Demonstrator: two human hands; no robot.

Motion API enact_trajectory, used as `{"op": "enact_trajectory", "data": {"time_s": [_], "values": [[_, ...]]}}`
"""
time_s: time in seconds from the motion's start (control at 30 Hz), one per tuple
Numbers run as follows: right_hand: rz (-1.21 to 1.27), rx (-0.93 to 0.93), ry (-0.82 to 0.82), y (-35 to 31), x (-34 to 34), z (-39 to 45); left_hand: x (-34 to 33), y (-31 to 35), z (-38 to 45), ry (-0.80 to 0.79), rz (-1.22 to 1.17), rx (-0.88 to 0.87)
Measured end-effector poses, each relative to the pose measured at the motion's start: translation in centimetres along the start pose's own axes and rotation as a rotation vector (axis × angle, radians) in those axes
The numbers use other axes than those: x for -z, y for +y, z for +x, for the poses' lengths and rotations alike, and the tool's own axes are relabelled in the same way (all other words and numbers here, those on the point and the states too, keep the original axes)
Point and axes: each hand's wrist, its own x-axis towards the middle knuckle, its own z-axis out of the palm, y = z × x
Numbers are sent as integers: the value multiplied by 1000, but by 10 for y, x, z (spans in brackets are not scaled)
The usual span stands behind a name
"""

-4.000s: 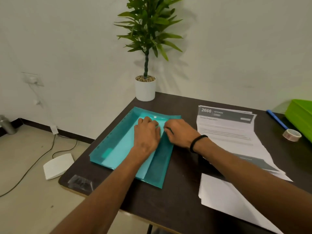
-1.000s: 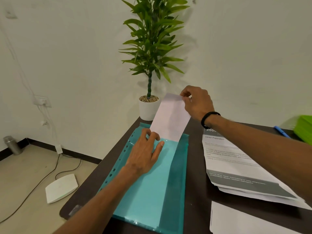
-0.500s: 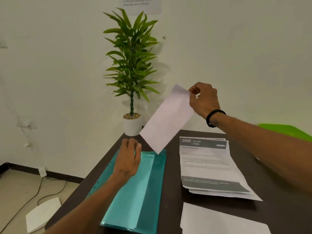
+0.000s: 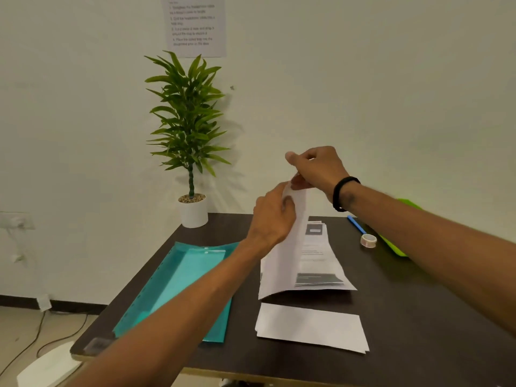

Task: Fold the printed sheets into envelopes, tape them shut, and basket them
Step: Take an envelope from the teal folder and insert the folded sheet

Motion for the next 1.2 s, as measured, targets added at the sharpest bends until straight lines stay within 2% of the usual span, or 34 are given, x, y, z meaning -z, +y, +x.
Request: {"op": "enact_trajectory", "data": {"time_s": [0.07,0.17,0.27,0.4,0.53,0.73,0.9,1.07,1.2], "values": [[21,24,-46,2,13,-7,5,11,-6,10,-134,89],[-217,131,-46,14,33,-11,11,18,-13,-62,-292,229],[-308,102,-125,39,47,-13,13,14,-20,-125,-462,369],[52,-81,-271,79,53,-22,2,-3,-30,-102,-555,484],[249,-187,-258,117,43,-22,-24,-29,-31,-126,-572,558],[313,-300,-185,175,31,-15,-61,-72,-17,23,-742,634],[395,-390,-150,223,21,1,-98,-96,-1,-8,-706,648],[457,-426,-100,258,2,22,-125,-125,9,-27,-773,674],[400,-427,-99,279,-11,30,-135,-148,8,-41,-846,701]]}}
